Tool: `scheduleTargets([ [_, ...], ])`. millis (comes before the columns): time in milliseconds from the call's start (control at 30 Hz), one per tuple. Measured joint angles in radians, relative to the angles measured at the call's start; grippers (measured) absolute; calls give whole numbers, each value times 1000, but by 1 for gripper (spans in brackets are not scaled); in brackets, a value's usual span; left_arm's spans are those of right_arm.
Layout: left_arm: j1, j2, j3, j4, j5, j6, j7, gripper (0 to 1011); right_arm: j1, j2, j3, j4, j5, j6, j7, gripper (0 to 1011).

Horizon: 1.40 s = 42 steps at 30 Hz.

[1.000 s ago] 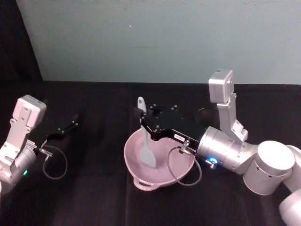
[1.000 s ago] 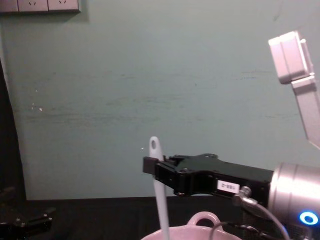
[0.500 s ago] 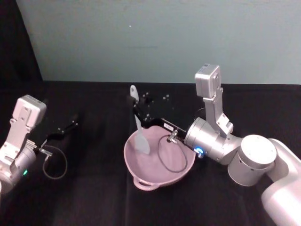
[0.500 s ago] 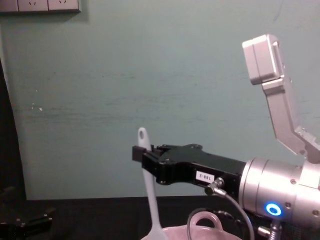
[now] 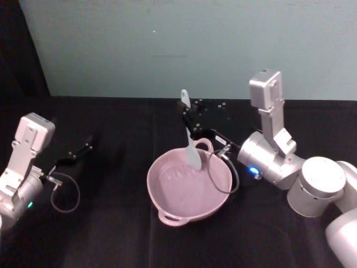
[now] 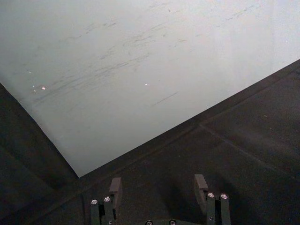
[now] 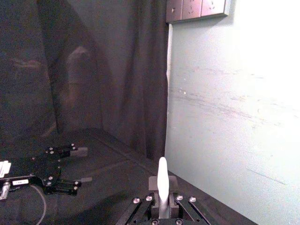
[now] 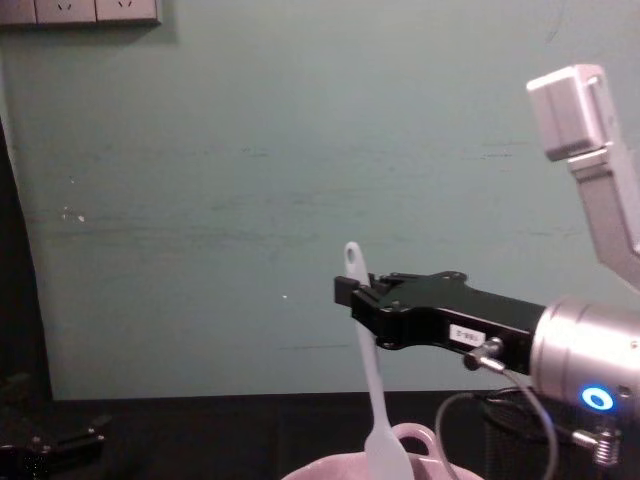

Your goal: Use the one hand to pick up the spoon and stir the clear water in the bowl.

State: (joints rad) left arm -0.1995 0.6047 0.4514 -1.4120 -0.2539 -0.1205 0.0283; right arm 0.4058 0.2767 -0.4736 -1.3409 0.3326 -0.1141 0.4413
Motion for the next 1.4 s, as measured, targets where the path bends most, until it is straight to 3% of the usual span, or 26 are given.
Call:
scheduleTargets([
  [300,0,0,0,0,0,0,0,1005,-81,53,25,-115,32,41,35,117],
  [633,0,0,0,0,0,0,0,1005,-110,69,-7,-164,79,63,95,116],
  [1000,0,0,0,0,0,0,0,1005,-49,11,-60,-86,63,18,101,117],
  [1200,0,0,0,0,0,0,0,1005,-17,-23,-56,-17,15,-27,53,116],
  [1400,0,0,0,0,0,0,0,1005,-9,-32,-37,9,-27,-43,14,116],
])
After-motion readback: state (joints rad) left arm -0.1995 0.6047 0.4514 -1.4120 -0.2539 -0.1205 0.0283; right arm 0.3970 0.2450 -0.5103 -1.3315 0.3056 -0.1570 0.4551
